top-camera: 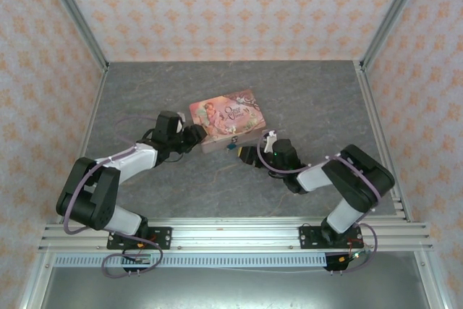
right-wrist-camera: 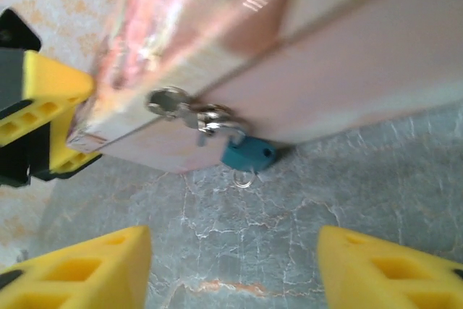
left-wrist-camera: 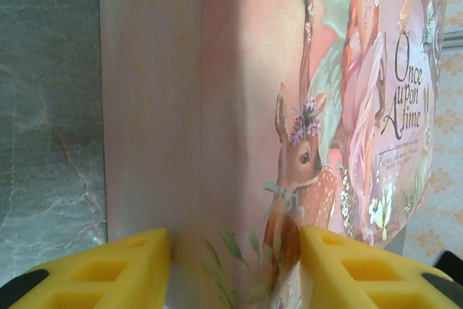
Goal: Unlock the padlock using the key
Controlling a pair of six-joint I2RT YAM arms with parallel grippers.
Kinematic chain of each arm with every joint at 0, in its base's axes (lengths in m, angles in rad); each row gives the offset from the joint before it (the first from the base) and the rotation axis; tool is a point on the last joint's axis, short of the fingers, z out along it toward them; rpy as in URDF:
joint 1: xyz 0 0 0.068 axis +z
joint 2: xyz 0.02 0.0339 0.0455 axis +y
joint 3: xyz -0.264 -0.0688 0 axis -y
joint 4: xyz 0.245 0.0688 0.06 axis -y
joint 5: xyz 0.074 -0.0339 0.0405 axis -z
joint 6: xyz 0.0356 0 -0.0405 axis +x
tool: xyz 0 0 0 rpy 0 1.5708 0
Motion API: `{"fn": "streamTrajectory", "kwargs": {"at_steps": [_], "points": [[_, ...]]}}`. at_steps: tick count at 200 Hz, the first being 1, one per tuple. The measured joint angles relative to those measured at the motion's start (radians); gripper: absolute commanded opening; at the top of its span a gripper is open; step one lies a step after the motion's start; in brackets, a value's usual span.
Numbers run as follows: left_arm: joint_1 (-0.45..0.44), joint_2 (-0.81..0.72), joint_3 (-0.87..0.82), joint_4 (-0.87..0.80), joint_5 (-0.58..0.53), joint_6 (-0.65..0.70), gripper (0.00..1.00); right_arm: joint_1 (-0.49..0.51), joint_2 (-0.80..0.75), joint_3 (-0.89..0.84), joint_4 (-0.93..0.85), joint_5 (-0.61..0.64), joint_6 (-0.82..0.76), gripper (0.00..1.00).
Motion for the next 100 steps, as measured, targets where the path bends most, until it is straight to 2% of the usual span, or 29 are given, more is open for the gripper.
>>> {"fn": "streamTrajectory", "kwargs": {"at_steps": [12, 36, 100], "points": [[-0.005, -0.011, -0.008, -0.005, -0.006, -0.013, 0.47, -0.001, -0.031, 0.000, -0.011, -0.006, -0.034, 0.77], [-0.016, -0.027, -0.012, -0.023, -0.023, -0.023, 0.47, -0.004, -0.036, 0.018, -0.020, -0.040, -0.098, 0.78], [-0.027, -0.029, -0.012, -0.026, -0.040, -0.042, 0.47, -0.004, 0.151, 0.115, 0.059, -0.086, -0.130, 0.80]]}}
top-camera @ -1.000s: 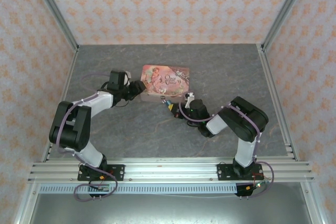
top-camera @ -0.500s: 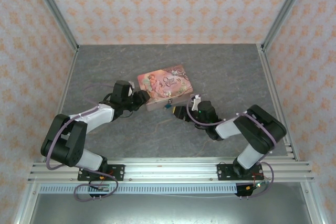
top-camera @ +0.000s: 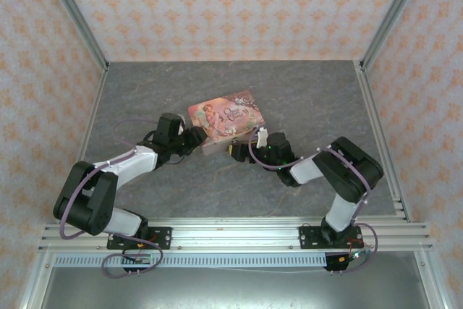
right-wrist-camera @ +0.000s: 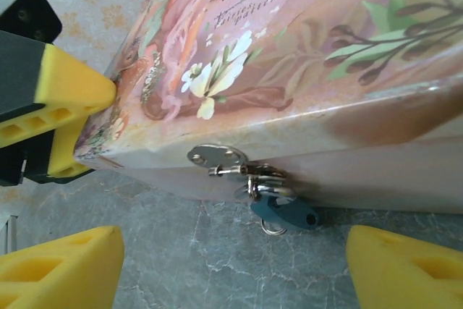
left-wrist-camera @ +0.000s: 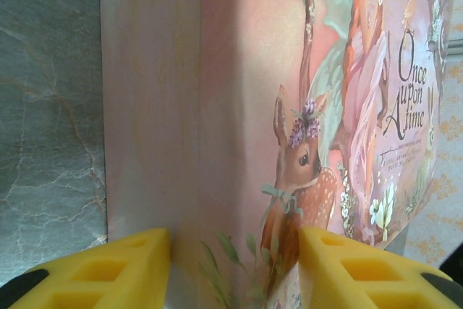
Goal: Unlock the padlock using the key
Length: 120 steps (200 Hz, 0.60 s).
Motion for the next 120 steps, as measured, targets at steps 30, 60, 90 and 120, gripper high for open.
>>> {"fn": "streamTrajectory", "kwargs": {"at_steps": [30, 60, 90, 120], "points": [[-0.003, 0.000, 0.000, 0.000, -0.007, 0.000, 0.47, 0.000, 0.056, 0.022, 0.042, -0.004, -0.005, 0.81], [-0.005, 0.000, 0.000, 0.001, -0.009, -0.003, 0.47, -0.003, 0.100, 0.044, 0.085, -0.008, -0.008, 0.77], [-0.005, 0.000, 0.001, 0.000, -0.010, -0.007, 0.47, -0.007, 0.145, 0.051, 0.142, -0.024, -0.003, 0.71], [-0.005, 0.000, 0.001, 0.000, -0.010, -0.007, 0.47, -0.007, 0.161, 0.054, 0.179, -0.050, 0.005, 0.64]]}}
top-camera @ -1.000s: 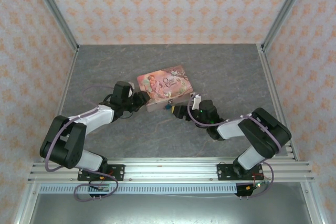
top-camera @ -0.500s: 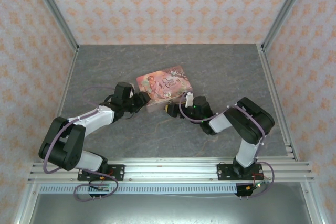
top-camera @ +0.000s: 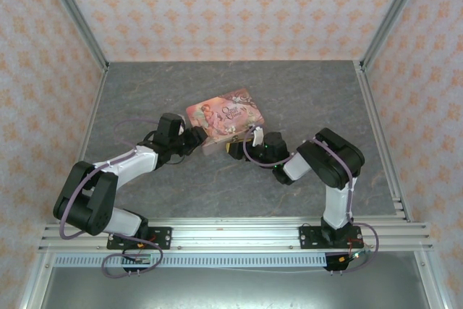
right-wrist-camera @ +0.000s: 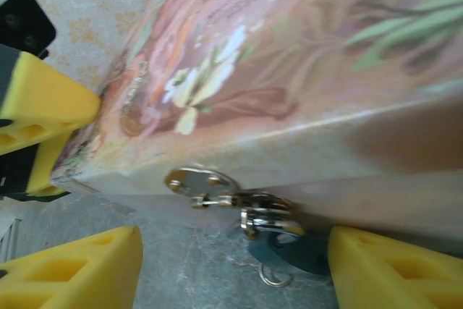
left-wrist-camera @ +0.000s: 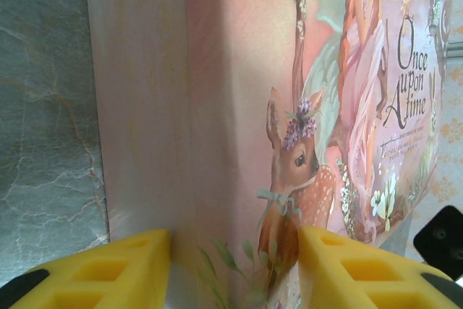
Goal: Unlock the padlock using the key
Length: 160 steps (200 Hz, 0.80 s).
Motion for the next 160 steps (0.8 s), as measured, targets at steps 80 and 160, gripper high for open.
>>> {"fn": "streamTrajectory", "kwargs": {"at_steps": [80, 160], "points": [[0.000, 0.000, 0.000, 0.000, 0.000, 0.000, 0.47, -0.011, 0.000, -0.006, 0.037, -0.037, -0.001, 0.51], [0.000, 0.000, 0.000, 0.000, 0.000, 0.000, 0.46, -0.038, 0.000, -0.018, 0.040, -0.053, -0.001, 0.29]]}}
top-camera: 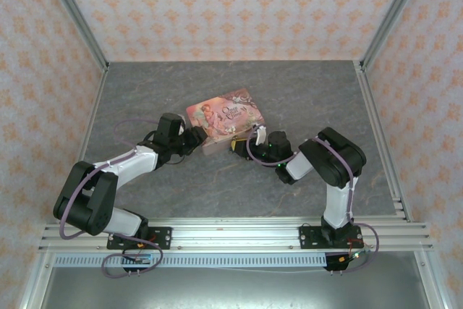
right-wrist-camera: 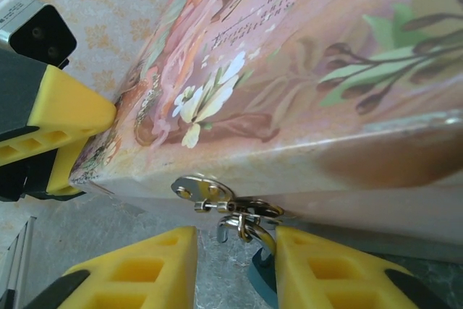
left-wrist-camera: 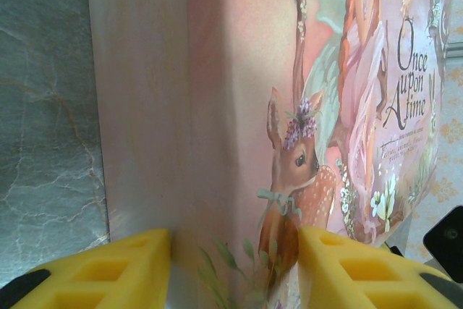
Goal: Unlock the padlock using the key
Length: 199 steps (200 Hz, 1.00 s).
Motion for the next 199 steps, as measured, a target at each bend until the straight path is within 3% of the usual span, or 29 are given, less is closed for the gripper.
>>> {"fn": "streamTrajectory", "kwargs": {"at_steps": [97, 199], "points": [[0.000, 0.000, 0.000, 0.000, -0.002, 0.000, 0.46, -0.008, 0.000, 0.000, -0.027, 0.007, -0.014, 0.01], [0.000, 0.000, 0.000, 0.001, -0.005, 0.000, 0.46, -0.001, -0.018, -0.012, -0.037, 0.053, 0.032, 0.00]]}}
